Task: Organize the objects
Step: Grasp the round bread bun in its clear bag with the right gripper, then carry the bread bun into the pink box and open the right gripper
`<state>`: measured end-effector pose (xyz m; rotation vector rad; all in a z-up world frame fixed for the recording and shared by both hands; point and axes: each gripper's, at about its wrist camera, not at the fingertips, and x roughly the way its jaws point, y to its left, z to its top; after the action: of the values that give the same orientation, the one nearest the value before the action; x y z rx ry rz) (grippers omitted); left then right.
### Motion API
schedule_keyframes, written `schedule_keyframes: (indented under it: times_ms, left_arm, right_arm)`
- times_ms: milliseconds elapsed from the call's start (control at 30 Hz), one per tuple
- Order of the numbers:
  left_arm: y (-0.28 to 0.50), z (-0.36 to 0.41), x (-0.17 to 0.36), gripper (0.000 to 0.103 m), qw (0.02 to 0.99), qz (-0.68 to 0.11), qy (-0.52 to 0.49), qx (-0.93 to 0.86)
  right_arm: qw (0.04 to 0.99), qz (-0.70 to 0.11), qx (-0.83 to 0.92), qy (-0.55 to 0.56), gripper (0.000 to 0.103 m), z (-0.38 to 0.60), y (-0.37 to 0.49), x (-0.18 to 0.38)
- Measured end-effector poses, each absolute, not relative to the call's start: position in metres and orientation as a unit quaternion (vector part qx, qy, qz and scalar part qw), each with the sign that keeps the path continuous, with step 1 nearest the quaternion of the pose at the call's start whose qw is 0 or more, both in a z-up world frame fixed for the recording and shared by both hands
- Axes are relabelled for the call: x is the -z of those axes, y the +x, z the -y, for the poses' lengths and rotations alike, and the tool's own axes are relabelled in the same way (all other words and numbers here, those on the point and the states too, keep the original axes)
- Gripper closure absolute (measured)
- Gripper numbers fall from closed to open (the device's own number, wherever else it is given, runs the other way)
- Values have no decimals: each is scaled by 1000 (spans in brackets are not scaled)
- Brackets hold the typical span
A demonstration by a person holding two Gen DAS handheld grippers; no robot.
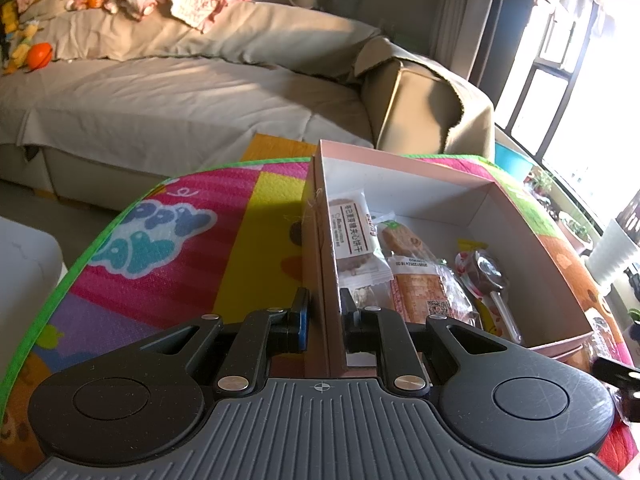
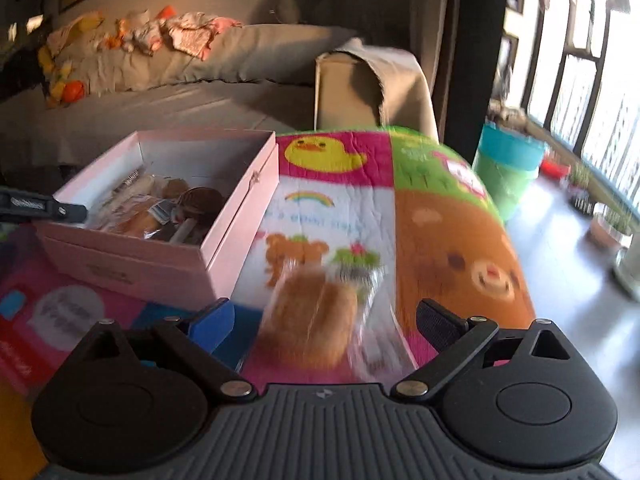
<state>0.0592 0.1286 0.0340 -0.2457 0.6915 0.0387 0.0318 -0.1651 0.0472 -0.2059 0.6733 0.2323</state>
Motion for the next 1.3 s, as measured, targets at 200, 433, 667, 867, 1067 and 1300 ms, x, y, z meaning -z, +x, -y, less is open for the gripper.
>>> schedule_keyframes:
  times_ms: [200,433,667,867,1067,1300]
  left_arm:
    - [59,-129,-34,86,934,-337,-121,-18]
    - [59,-128,-34,85,933,-336,-124,-17]
    - [61,-127,-34,85,933,-335,-128,-17]
    - [61,-128,-34,85,933,-335,-129,-16]
    - [61,-128,-34,85,933,-335,-130,-15]
    - [62,-127,-34,85,933,-335,-129,-14]
  right_arm:
    - [914,-367,-121,-122,23,151,51,-30]
    - [910,-383,-116,-107,44,162,21,-44]
    - [915,-365,-142,-99,44,164,-13,-85]
    - [930,-305,-202,-39,44,148,-3,-136]
    - [923,-291,-252,11,44,107,35,-155]
    - [900,-352,-257,12,44,49,93,-132]
